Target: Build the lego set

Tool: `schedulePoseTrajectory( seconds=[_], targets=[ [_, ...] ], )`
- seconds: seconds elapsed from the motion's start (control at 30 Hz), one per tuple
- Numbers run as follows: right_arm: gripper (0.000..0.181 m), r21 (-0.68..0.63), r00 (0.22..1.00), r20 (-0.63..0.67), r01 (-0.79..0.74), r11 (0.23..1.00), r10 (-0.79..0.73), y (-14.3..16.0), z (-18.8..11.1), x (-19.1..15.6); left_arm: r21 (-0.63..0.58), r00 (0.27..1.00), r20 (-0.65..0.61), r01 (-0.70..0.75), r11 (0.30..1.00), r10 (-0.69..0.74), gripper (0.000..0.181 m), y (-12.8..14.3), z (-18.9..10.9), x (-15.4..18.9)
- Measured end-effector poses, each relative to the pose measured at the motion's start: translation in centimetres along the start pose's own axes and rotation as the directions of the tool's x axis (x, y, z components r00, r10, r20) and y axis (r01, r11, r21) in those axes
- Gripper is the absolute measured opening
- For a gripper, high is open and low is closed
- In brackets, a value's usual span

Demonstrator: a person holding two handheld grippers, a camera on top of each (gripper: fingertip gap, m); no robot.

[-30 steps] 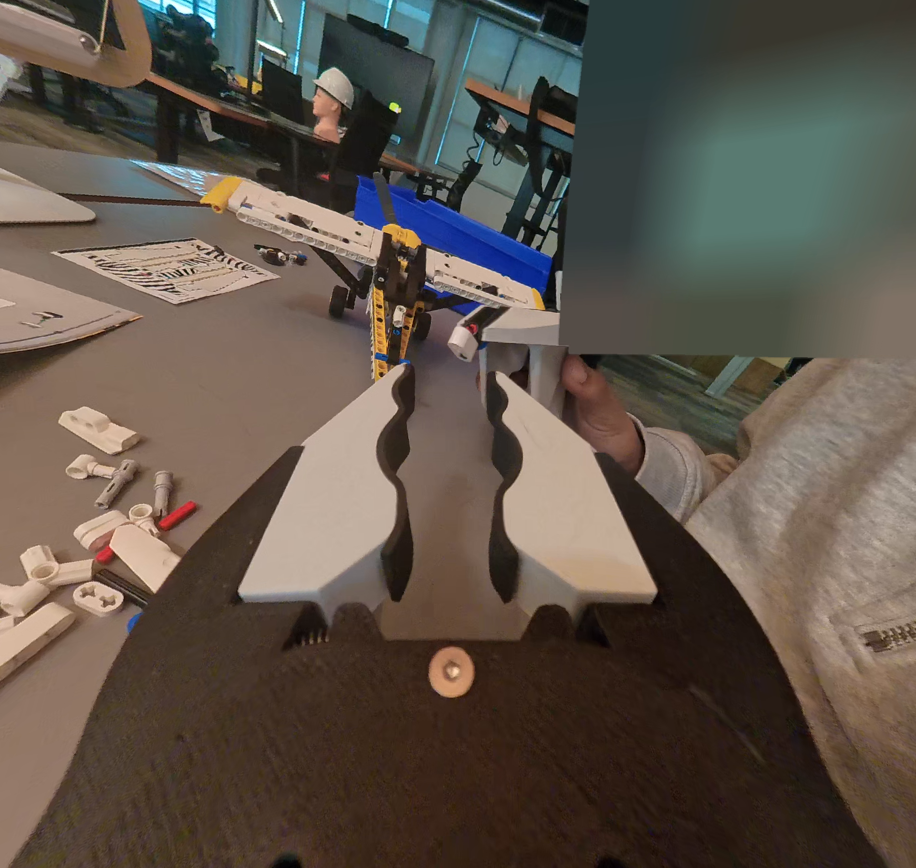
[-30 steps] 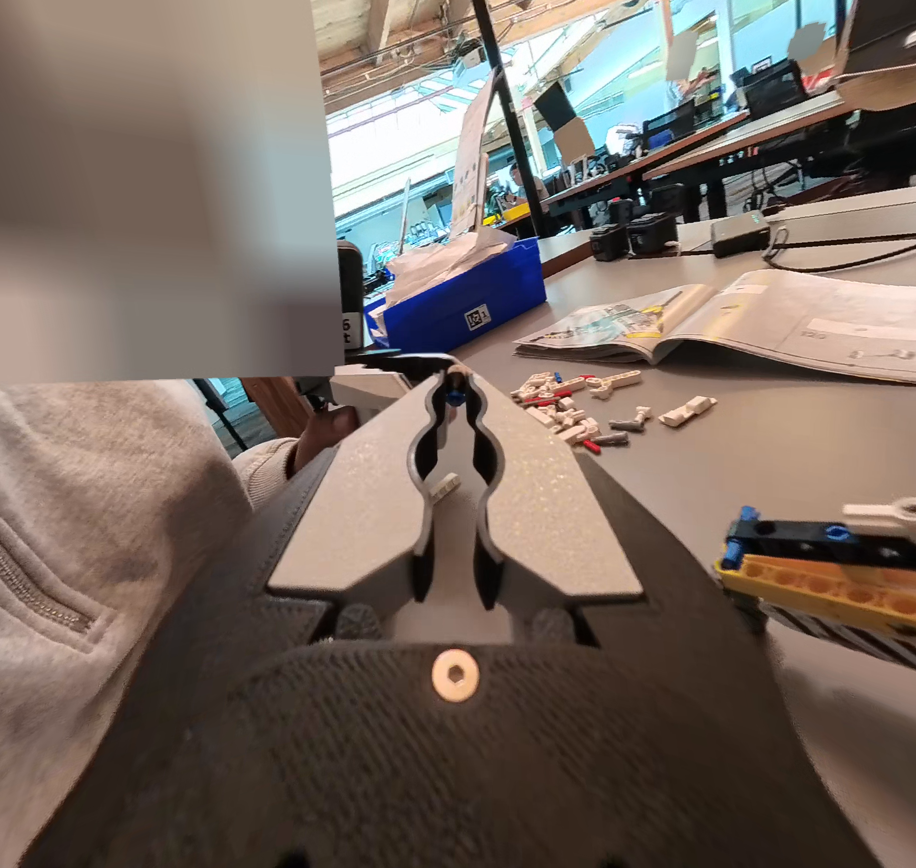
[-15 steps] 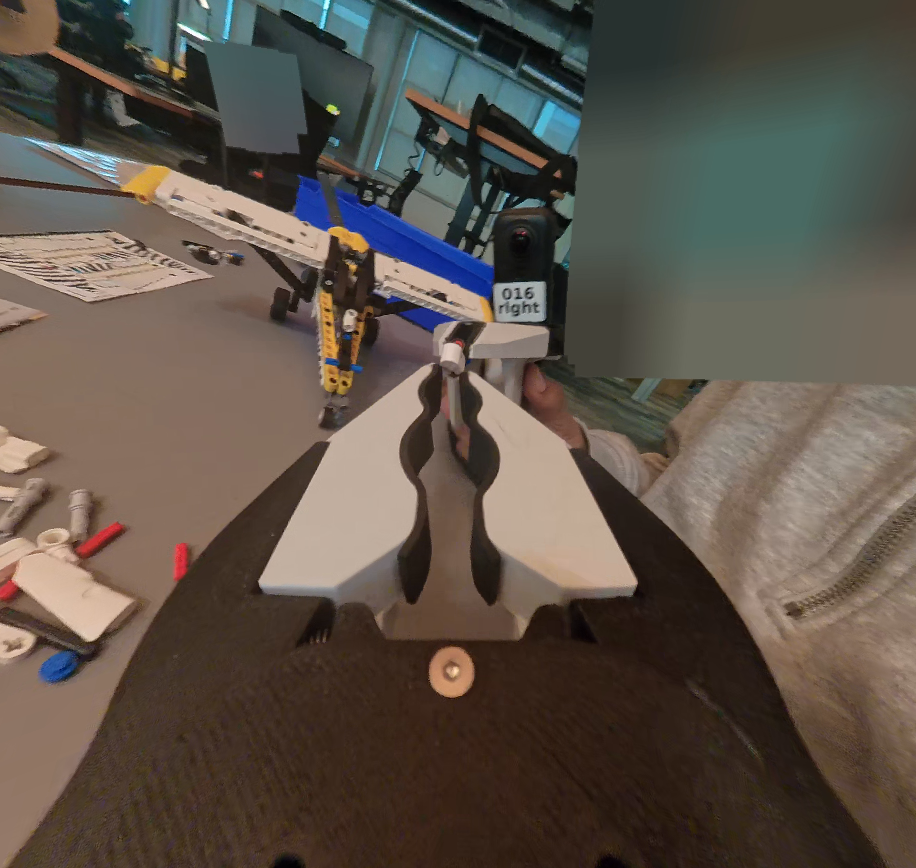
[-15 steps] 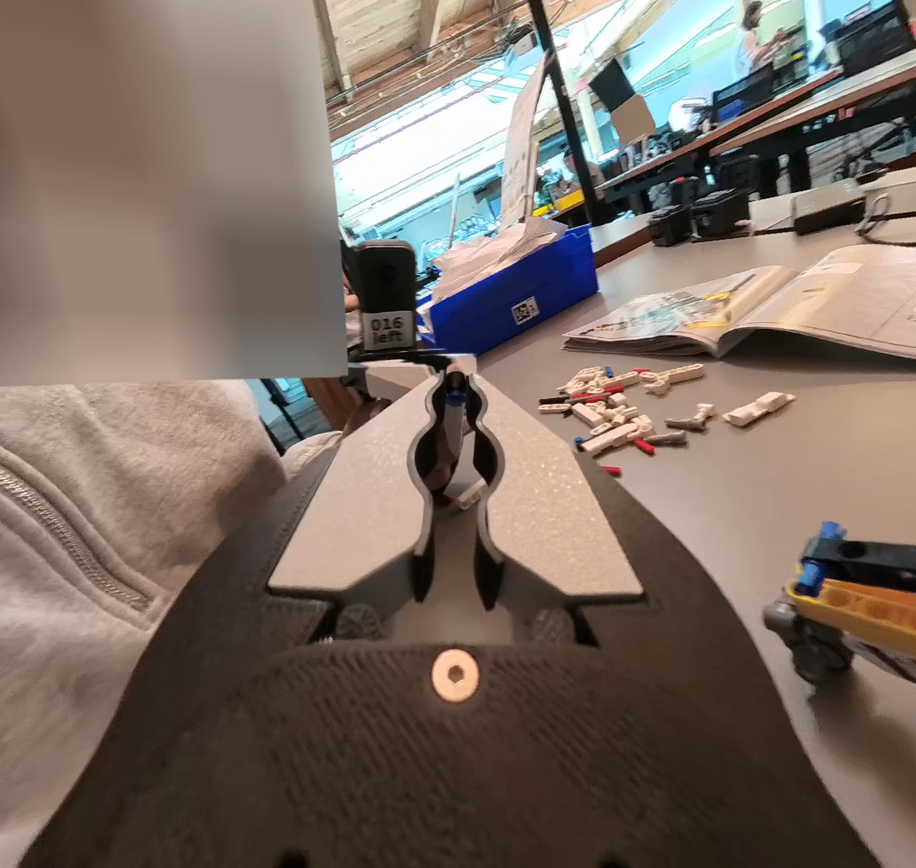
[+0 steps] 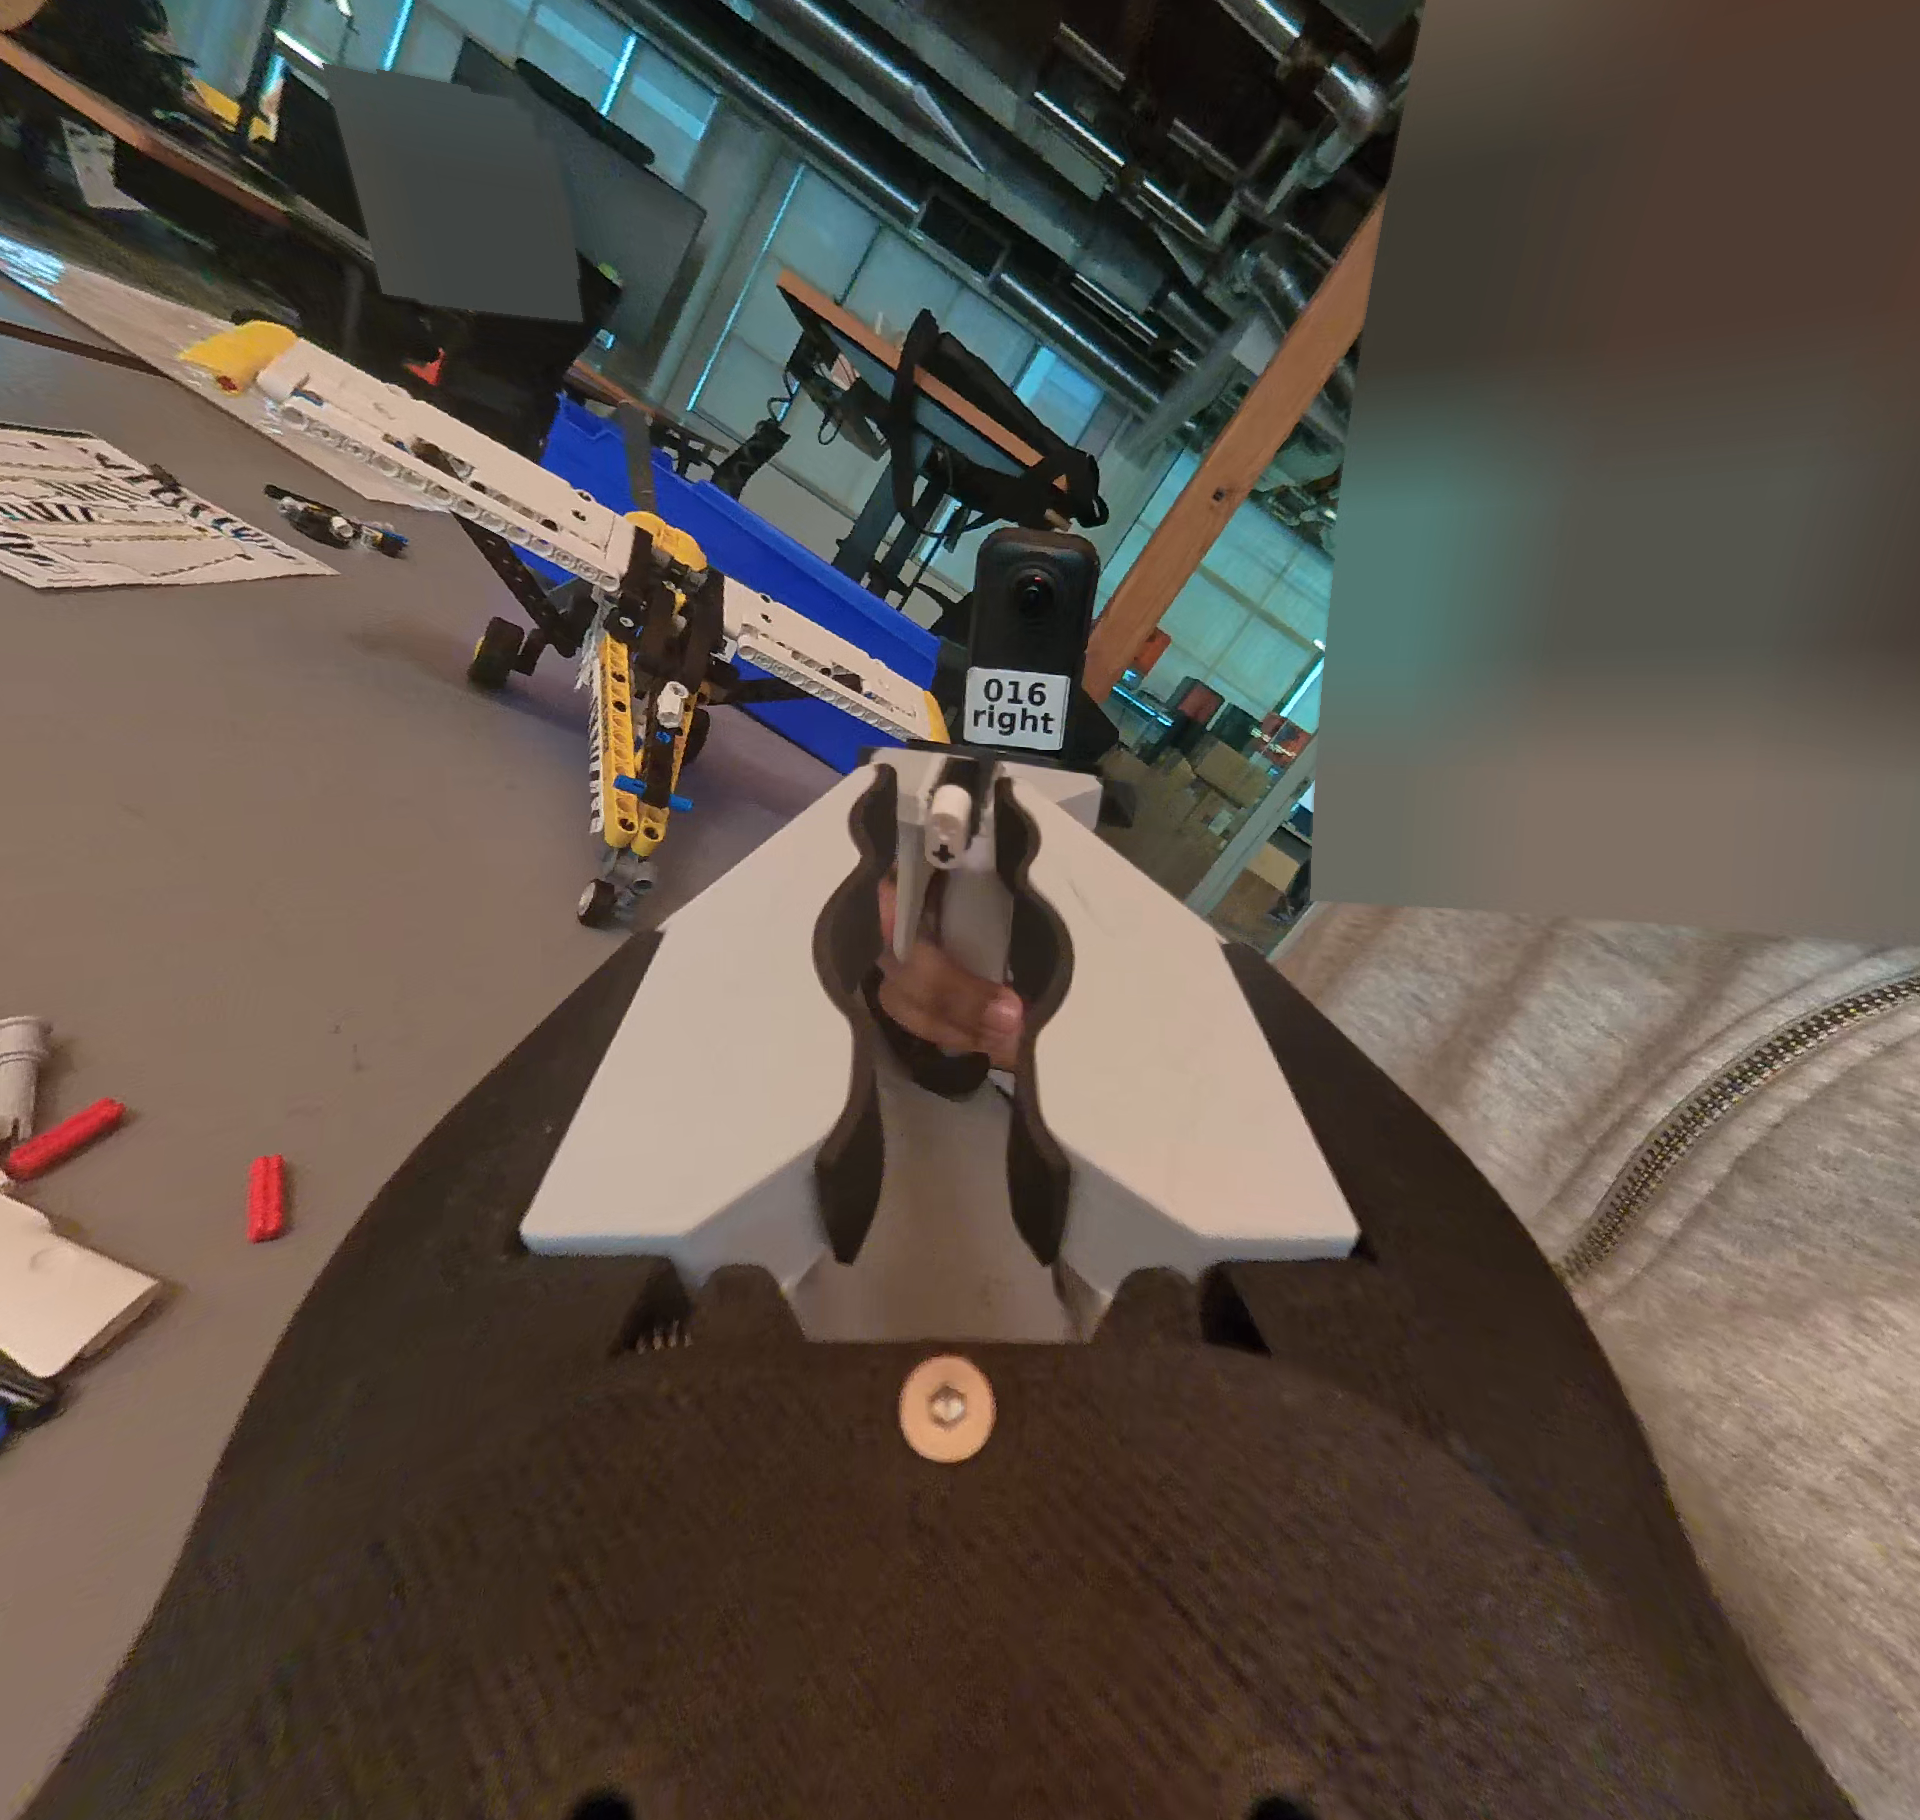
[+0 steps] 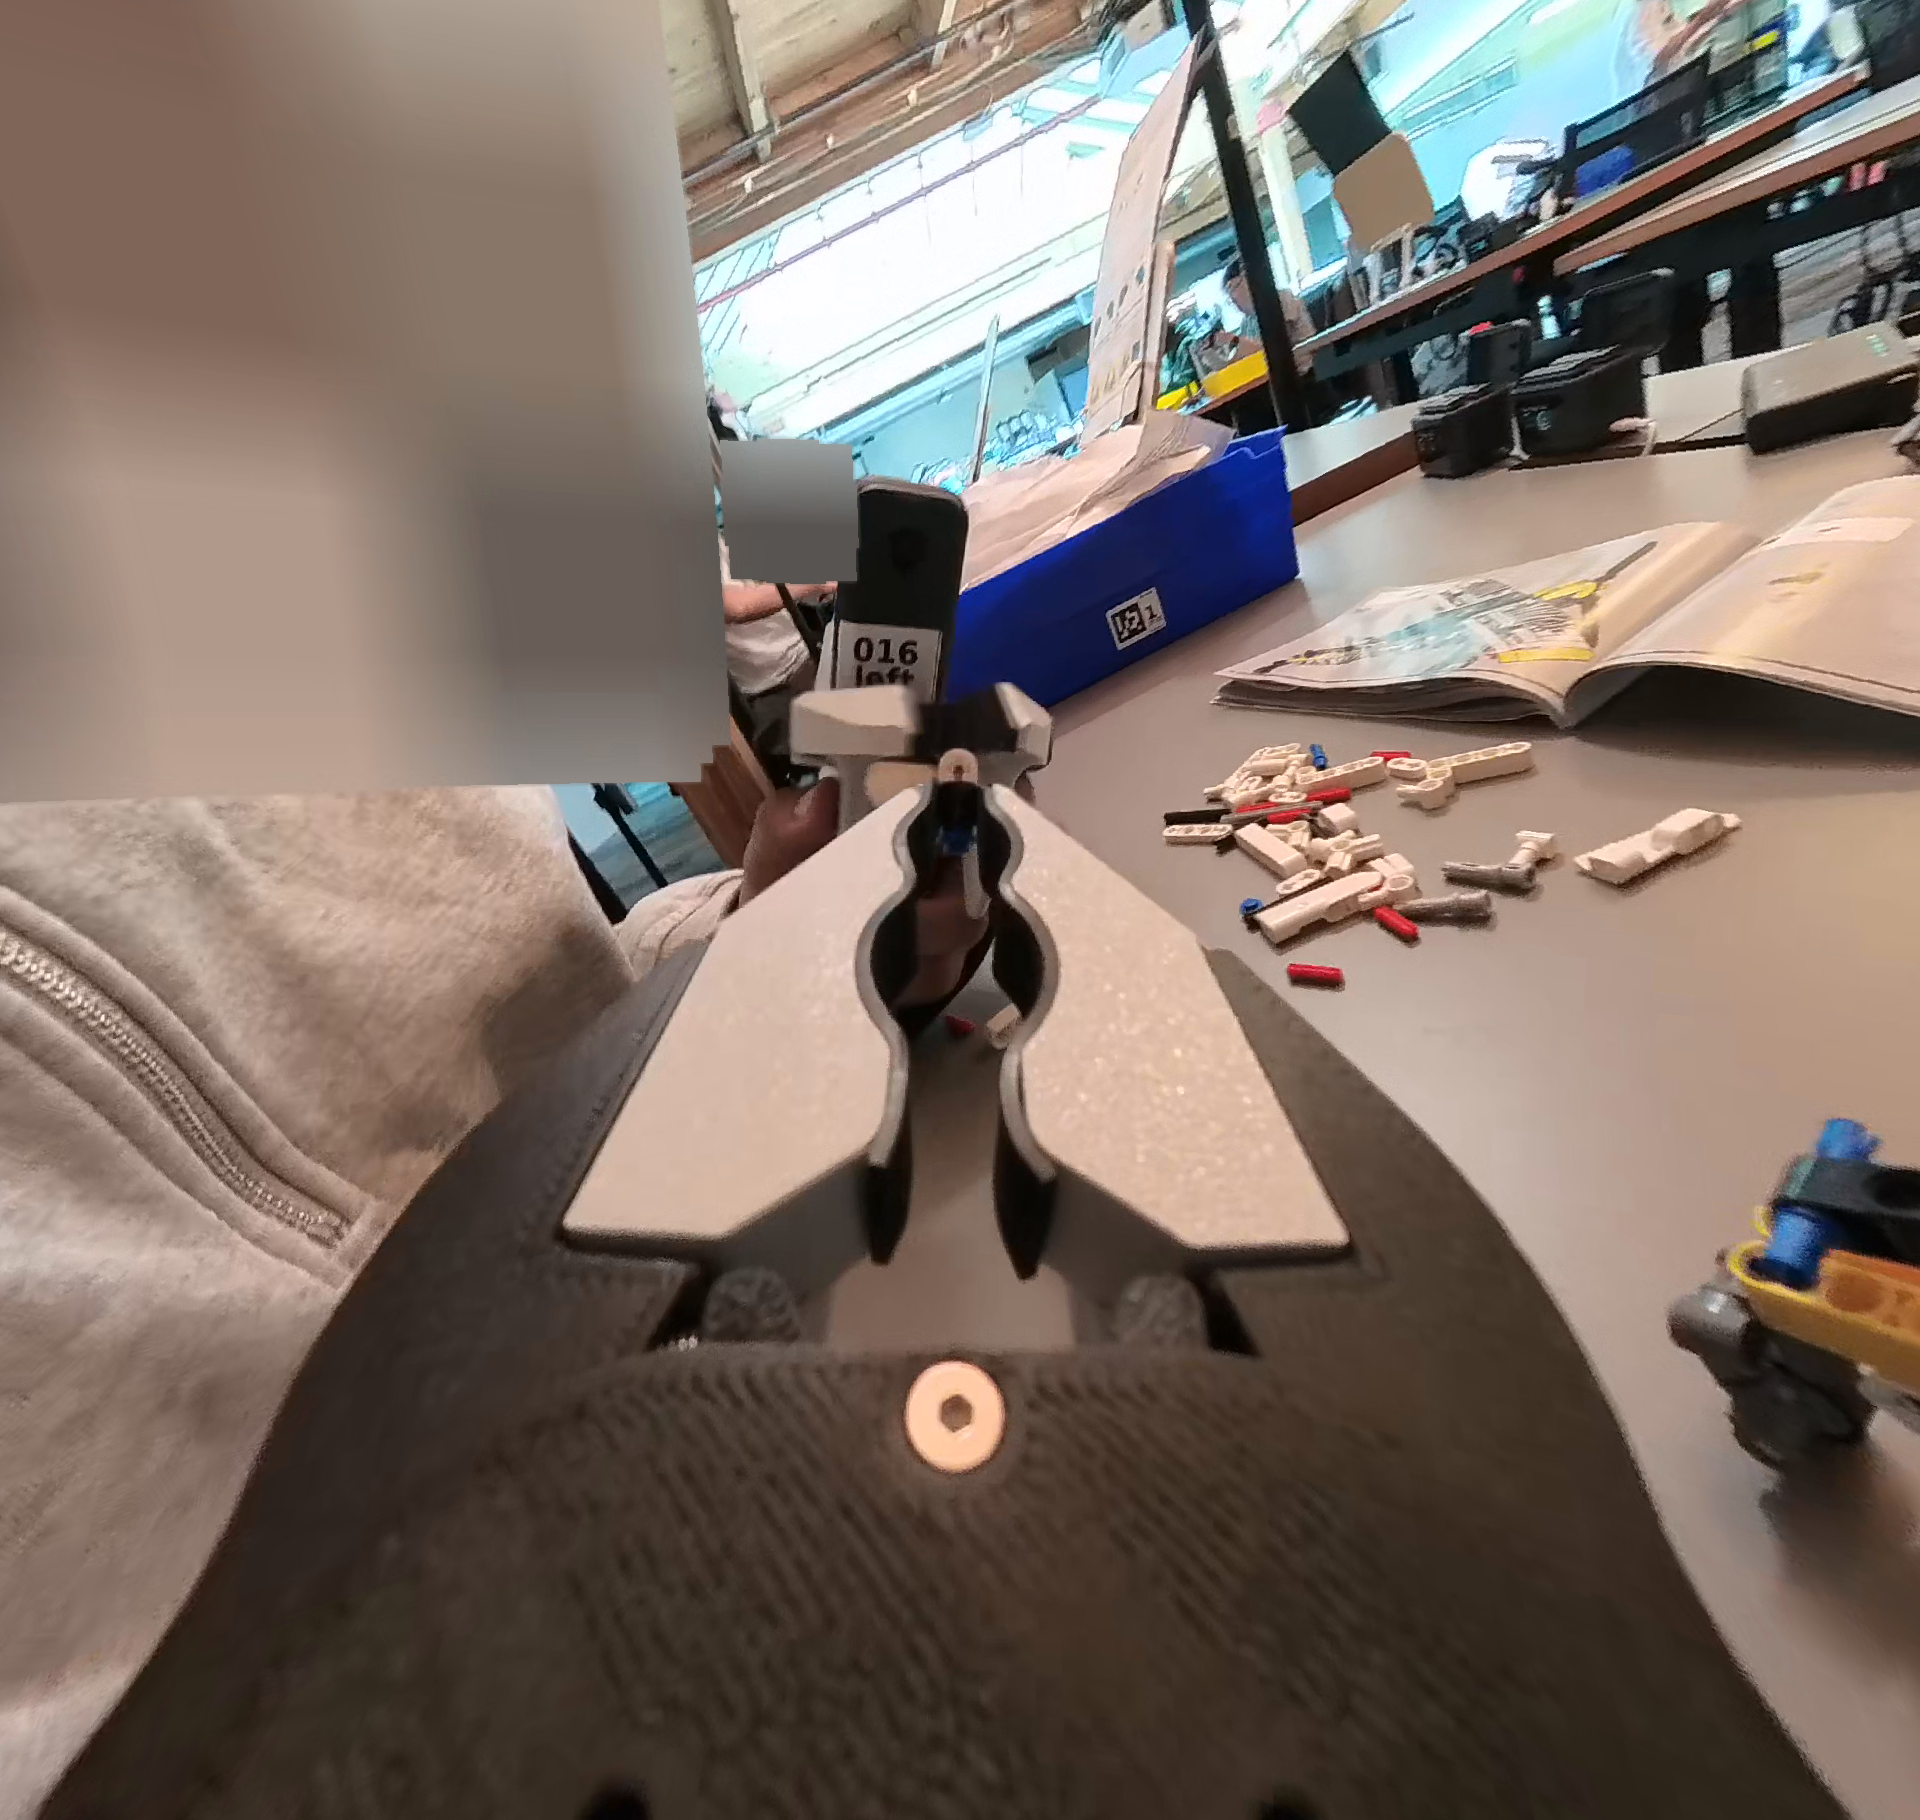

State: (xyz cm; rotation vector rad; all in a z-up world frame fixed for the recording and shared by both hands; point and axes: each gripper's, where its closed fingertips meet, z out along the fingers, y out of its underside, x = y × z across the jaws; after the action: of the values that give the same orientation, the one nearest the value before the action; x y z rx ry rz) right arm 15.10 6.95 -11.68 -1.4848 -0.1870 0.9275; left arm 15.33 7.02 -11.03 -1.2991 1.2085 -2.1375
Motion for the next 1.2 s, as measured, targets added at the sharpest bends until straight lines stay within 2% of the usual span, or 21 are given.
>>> schedulePoseTrajectory(
  seconds=[0.13, 0.23, 0.53, 0.77, 1.03, 1.2],
  targets=[
    [0.005, 0.019, 1.0, -0.002, -0.024, 1.0, 0.024, -0.2, 0.1, 0.2, -0.042, 0.996, -0.045, 0.079, 0.996, -0.081, 0.026, 0.8, 0.4, 0.2],
    [0.005, 0.003, 1.0, 0.001, -0.001, 1.0, 0.001, 0.1, 0.4, -0.1, -0.055, 0.994, -0.053, 0.089, 0.995, -0.092, 0.017, 1.0, 0.5, 0.3],
    [0.005, 0.037, 1.0, -0.011, 0.006, 0.999, -0.005, -0.5, 0.0, 0.1, -0.041, 0.988, -0.057, 0.14, 0.989, -0.143, 0.012, 0.7, 0.2, -0.1],
    [0.007, 0.028, 1.0, 0.012, 0.011, 1.0, -0.011, -0.3, 0.1, -0.3, -0.048, 0.989, -0.073, 0.124, 0.991, -0.127, 0.007, 0.7, 0.2, 0.2],
    [0.03, 0.059, 0.997, 0.073, -0.042, 0.997, 0.037, -0.8, -0.4, -0.6, -0.039, 0.988, -0.08, 0.128, 0.991, -0.131, 0.006, 0.5, 0.0, 0.3],
    [0.02, 0.029, 0.996, 0.079, -0.047, 0.998, 0.044, -0.4, -0.5, -0.7, -0.064, 0.996, -0.037, 0.081, 0.995, -0.083, 0.006, 1.0, 0.2, -0.1]
  ],
)
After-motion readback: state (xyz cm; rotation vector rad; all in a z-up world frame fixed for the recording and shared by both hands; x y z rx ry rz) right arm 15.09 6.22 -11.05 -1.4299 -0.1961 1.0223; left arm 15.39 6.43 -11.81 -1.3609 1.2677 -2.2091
